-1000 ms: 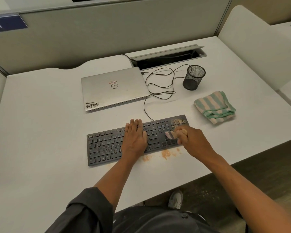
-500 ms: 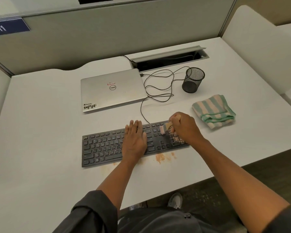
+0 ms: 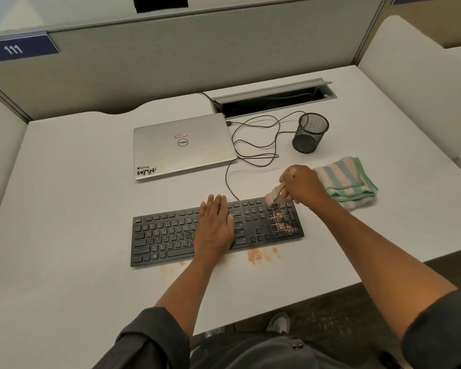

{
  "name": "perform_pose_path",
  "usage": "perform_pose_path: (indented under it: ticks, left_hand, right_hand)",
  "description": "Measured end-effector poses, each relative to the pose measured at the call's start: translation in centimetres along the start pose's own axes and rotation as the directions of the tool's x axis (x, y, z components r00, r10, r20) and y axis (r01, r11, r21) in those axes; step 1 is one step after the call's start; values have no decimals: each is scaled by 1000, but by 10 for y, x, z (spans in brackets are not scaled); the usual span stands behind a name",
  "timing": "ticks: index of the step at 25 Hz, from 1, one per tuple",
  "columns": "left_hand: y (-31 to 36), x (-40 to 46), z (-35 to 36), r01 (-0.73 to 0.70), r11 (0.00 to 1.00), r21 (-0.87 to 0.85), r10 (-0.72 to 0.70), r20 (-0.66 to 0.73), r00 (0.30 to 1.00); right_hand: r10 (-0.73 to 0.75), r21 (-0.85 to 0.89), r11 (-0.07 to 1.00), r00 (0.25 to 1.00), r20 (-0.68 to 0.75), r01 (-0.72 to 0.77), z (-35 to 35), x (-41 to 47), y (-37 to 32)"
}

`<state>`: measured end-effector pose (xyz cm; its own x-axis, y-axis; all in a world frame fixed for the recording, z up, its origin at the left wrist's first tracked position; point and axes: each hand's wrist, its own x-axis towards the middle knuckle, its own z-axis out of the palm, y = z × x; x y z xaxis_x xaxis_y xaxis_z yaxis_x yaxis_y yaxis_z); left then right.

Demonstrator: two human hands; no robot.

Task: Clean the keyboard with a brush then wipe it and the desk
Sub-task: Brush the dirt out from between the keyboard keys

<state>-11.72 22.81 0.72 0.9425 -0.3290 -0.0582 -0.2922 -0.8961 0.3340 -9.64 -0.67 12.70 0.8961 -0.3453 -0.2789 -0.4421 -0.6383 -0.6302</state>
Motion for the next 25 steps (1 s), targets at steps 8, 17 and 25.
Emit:
perform_pose_path:
  ticks: [8,17,25]
  left_hand:
    - [-1,1,1,-7,1000,0,7,-13,1000]
    - [-1,0,1,-9,1000,8,9,-10,1000]
    - [-2,1,1,-11,1000,0,11,-18,1000]
  right_hand:
    - [-11,145,989,996,85,-1,-5,1,1]
    - [166,143,975,986,26,-168,-35,11,11]
    - [189,14,982,981,-47,-189,-37,-6,39]
